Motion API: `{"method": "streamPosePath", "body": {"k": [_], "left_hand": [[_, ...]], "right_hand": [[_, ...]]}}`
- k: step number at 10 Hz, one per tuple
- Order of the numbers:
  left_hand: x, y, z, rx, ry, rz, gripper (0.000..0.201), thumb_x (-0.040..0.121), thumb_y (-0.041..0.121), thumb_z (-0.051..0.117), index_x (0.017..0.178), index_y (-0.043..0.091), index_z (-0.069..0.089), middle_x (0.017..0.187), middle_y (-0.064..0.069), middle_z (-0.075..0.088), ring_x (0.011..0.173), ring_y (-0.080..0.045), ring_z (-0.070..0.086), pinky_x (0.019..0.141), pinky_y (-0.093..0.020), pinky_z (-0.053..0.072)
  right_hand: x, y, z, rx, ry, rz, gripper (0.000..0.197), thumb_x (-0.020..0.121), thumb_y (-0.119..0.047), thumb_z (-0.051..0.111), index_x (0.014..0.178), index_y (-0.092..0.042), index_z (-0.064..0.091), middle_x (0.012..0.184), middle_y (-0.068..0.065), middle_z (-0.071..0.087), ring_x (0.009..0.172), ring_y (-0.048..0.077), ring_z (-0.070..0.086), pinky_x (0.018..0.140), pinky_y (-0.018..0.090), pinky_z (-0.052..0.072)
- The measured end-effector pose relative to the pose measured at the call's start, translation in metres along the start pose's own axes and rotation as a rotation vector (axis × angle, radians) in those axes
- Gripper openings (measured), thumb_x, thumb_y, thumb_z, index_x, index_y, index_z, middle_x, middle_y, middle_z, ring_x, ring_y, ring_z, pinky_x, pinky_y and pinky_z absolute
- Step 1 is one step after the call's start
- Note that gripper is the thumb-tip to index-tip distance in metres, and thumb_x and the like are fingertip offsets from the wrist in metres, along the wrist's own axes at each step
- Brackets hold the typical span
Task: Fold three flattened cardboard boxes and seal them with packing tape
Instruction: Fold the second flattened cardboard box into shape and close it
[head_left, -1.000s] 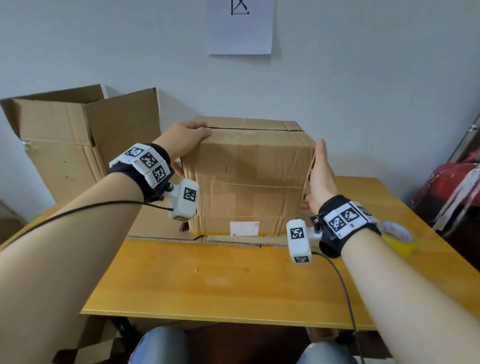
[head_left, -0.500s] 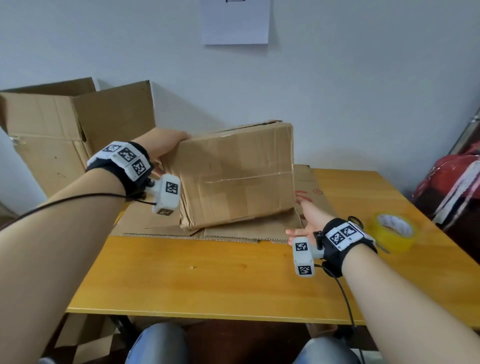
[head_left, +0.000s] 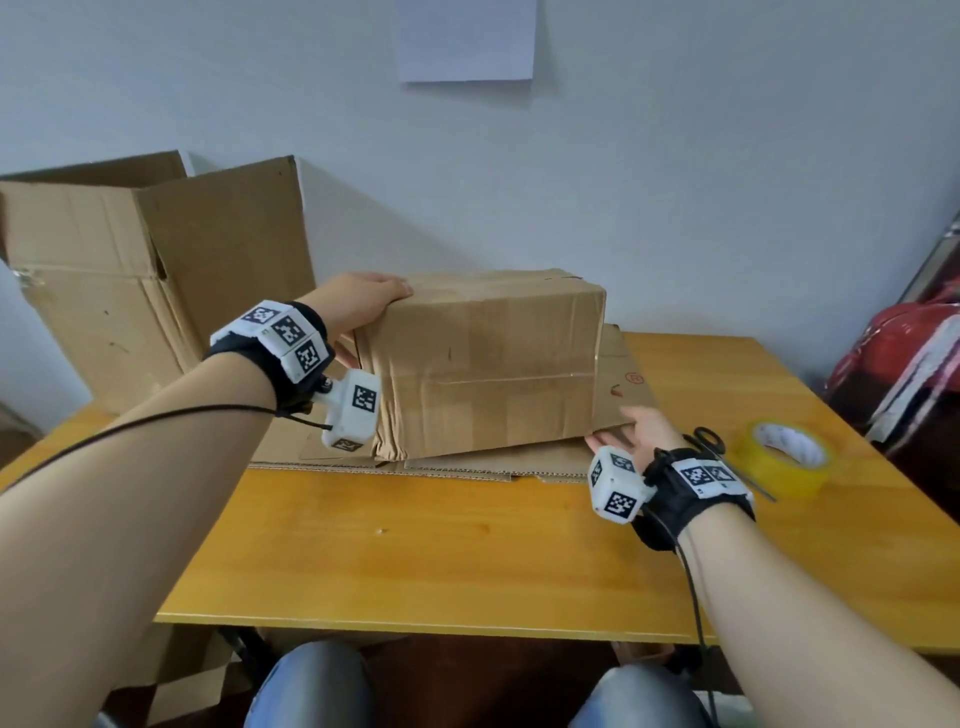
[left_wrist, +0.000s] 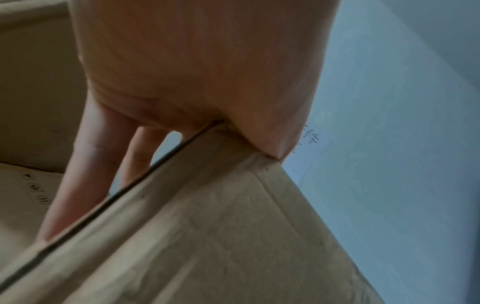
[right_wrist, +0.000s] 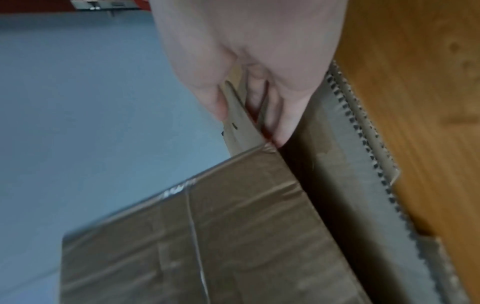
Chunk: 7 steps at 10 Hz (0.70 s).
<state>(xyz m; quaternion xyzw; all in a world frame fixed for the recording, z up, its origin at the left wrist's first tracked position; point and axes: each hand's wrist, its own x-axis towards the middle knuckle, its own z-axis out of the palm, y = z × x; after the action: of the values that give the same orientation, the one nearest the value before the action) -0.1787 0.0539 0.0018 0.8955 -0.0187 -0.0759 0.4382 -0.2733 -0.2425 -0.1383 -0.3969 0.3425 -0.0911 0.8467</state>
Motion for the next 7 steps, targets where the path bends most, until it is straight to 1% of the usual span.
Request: {"method": "streamPosePath", "body": {"k": [1, 2, 3, 4, 5, 6, 7], "left_hand": [[-0.002, -0.001, 0.010, 0.012, -0.032, 0.046, 0.039, 0.095, 0.050, 0.057, 0.133, 0.041, 0.059, 0.129, -0.001, 0.049, 0.110, -0.037, 0.059, 0.060, -0.054, 0.061], [-0.004, -0.010, 0.020, 0.034, -0.076, 0.114, 0.039, 0.095, 0.052, 0.058, 0.133, 0.045, 0.055, 0.134, 0.002, 0.051, 0.097, -0.030, 0.065, 0.057, -0.049, 0.062], [-0.003, -0.018, 0.026, 0.051, -0.067, 0.174, 0.039, 0.095, 0.053, 0.056, 0.133, 0.045, 0.052, 0.140, 0.000, 0.047, 0.091, -0.024, 0.063, 0.052, -0.043, 0.061], [-0.001, -0.019, 0.026, 0.095, -0.062, 0.213, 0.040, 0.095, 0.054, 0.055, 0.135, 0.046, 0.051, 0.142, -0.002, 0.045, 0.103, -0.028, 0.061, 0.058, -0.047, 0.062], [0.000, -0.022, 0.024, 0.105, -0.060, 0.238, 0.041, 0.096, 0.053, 0.056, 0.136, 0.045, 0.051, 0.143, -0.001, 0.041, 0.110, -0.029, 0.055, 0.063, -0.055, 0.062], [0.004, -0.026, 0.021, 0.120, -0.082, 0.234, 0.043, 0.095, 0.055, 0.055, 0.136, 0.047, 0.051, 0.146, 0.000, 0.039, 0.115, -0.028, 0.051, 0.064, -0.055, 0.062], [0.007, -0.028, 0.017, 0.136, -0.111, 0.228, 0.043, 0.094, 0.059, 0.053, 0.136, 0.050, 0.049, 0.146, 0.003, 0.038, 0.122, -0.029, 0.050, 0.064, -0.048, 0.063]], "right_hand": [[0.015, 0.004, -0.007, -0.190, 0.077, 0.047, 0.049, 0.104, -0.006, 0.040, 0.153, -0.006, 0.032, 0.156, 0.014, 0.040, 0.139, 0.030, 0.047, 0.089, 0.035, 0.055], [0.021, -0.003, -0.014, -0.205, 0.189, 0.007, 0.050, 0.101, -0.011, 0.045, 0.150, 0.000, 0.035, 0.153, 0.020, 0.040, 0.137, 0.036, 0.046, 0.071, 0.039, 0.051], [-0.009, -0.025, -0.004, -0.515, 0.274, -0.184, 0.045, 0.098, -0.004, 0.056, 0.142, 0.002, 0.046, 0.140, 0.022, 0.054, 0.127, 0.037, 0.054, 0.097, 0.041, 0.049], [-0.027, -0.039, 0.012, -0.429, 0.222, -0.387, 0.038, 0.100, -0.009, 0.052, 0.135, 0.005, 0.054, 0.135, 0.024, 0.058, 0.125, 0.038, 0.056, 0.104, 0.044, 0.047], [-0.046, -0.050, 0.039, -0.402, 0.148, -0.702, 0.041, 0.099, -0.008, 0.042, 0.137, -0.010, 0.058, 0.144, 0.007, 0.055, 0.125, 0.020, 0.056, 0.099, 0.033, 0.048], [-0.064, -0.057, 0.065, -0.708, -0.042, -0.946, 0.038, 0.097, -0.013, 0.049, 0.126, -0.029, 0.067, 0.142, -0.009, 0.056, 0.125, 0.007, 0.054, 0.100, 0.023, 0.044], [-0.052, -0.059, 0.081, -1.206, -0.035, -0.987, 0.040, 0.094, -0.025, 0.051, 0.129, -0.040, 0.064, 0.153, -0.011, 0.045, 0.144, 0.019, 0.036, 0.118, 0.047, 0.031]]}}
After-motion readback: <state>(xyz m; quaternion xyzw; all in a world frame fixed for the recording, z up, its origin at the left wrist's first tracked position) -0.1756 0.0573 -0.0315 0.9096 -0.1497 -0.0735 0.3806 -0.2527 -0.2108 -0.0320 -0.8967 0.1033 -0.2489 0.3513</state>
